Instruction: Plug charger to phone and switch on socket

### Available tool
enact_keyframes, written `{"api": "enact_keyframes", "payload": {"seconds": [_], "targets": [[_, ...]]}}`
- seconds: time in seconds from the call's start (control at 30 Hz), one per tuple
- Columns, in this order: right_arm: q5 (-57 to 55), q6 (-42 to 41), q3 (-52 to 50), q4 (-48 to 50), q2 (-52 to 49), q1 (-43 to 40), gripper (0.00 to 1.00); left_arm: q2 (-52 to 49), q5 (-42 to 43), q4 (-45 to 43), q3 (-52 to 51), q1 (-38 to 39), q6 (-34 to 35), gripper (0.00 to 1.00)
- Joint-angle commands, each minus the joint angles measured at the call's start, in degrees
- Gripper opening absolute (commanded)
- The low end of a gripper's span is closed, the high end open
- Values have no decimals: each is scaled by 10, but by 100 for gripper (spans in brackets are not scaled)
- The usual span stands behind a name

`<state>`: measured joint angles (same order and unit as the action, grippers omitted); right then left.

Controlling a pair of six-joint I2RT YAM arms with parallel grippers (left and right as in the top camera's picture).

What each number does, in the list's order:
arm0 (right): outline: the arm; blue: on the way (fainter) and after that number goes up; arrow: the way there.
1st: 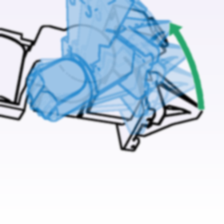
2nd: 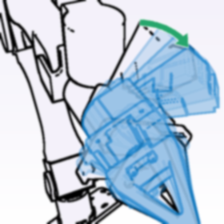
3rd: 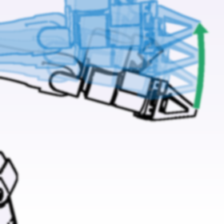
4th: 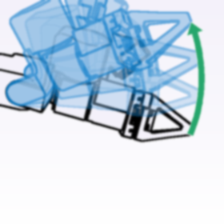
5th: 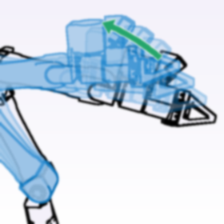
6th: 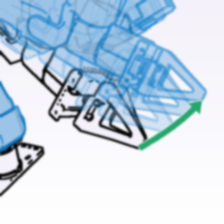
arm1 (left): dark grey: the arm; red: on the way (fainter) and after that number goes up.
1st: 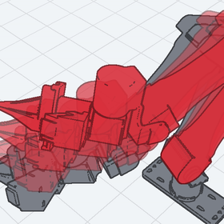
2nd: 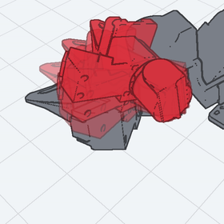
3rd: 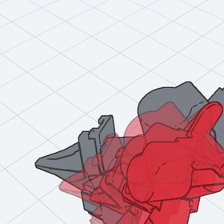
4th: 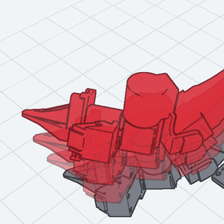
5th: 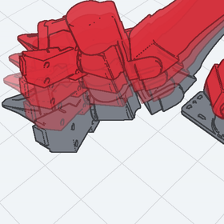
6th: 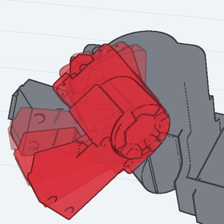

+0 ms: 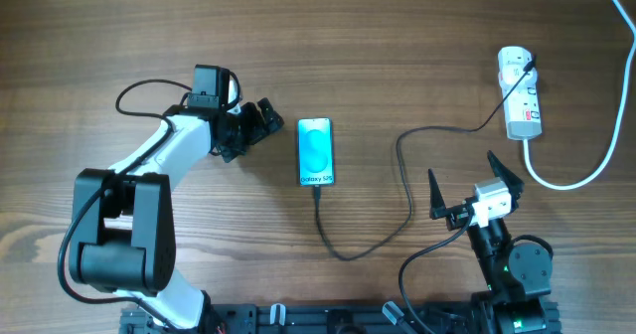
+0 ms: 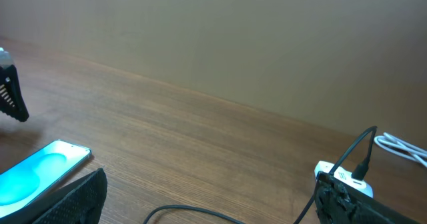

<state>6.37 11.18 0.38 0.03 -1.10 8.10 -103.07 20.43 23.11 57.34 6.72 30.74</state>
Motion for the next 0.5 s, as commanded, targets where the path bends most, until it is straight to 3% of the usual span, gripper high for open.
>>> {"api": "enact_keyframes", "payload": {"seconds": [0.0, 0.47], "targets": [[-8, -7, -1, 2, 9, 3, 100, -11, -19, 7, -11, -2, -1, 100], [-8, -7, -1, 2, 8, 3, 100, -4, -19, 7, -11, -1, -1, 100]]}}
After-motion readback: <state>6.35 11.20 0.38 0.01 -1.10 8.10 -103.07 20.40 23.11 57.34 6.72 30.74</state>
